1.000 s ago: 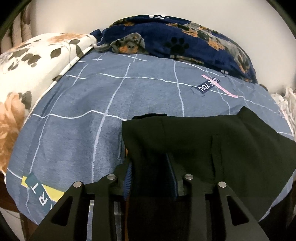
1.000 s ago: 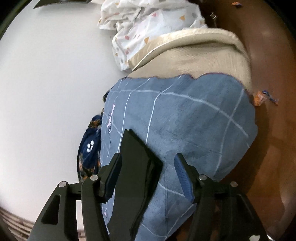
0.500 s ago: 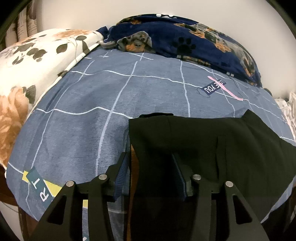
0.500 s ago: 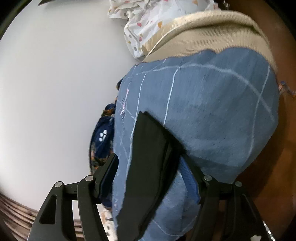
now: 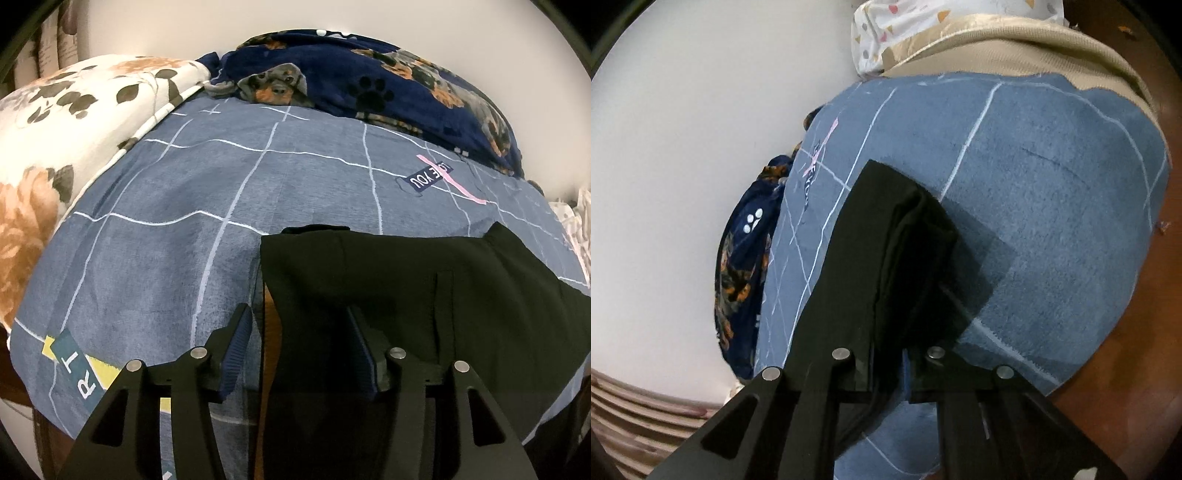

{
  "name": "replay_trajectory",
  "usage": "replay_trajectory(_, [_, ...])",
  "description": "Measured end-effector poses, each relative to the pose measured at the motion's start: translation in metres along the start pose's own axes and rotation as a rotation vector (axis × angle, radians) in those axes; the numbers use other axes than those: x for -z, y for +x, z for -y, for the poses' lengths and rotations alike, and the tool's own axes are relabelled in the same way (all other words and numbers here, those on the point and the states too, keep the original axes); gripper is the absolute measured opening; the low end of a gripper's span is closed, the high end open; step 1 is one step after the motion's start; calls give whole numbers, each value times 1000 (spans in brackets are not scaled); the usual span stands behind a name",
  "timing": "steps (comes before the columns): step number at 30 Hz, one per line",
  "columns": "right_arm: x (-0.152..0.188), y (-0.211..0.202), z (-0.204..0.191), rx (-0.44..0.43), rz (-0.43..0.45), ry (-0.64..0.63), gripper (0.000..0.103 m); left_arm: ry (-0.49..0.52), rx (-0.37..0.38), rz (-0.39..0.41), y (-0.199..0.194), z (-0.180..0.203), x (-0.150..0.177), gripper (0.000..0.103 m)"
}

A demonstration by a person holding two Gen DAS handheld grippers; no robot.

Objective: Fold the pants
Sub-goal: 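Lift the leg hems and fold them toward the waistband with the right gripper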

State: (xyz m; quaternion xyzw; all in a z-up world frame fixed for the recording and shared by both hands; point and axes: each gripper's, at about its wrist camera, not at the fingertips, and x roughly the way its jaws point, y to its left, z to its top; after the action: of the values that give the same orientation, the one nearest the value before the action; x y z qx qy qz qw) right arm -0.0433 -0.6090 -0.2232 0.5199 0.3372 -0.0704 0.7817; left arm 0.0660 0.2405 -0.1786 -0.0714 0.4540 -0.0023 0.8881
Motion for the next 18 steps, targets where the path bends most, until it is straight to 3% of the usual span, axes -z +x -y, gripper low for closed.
replay_trajectory(10, [25, 2, -89, -100, -16, -139, 10, -22, 16, 11, 1, -4, 3, 56])
replay_trajectory(18, [90, 53, -149, -156, -211, -239, 10, -5, 13, 19, 0, -2, 4, 57])
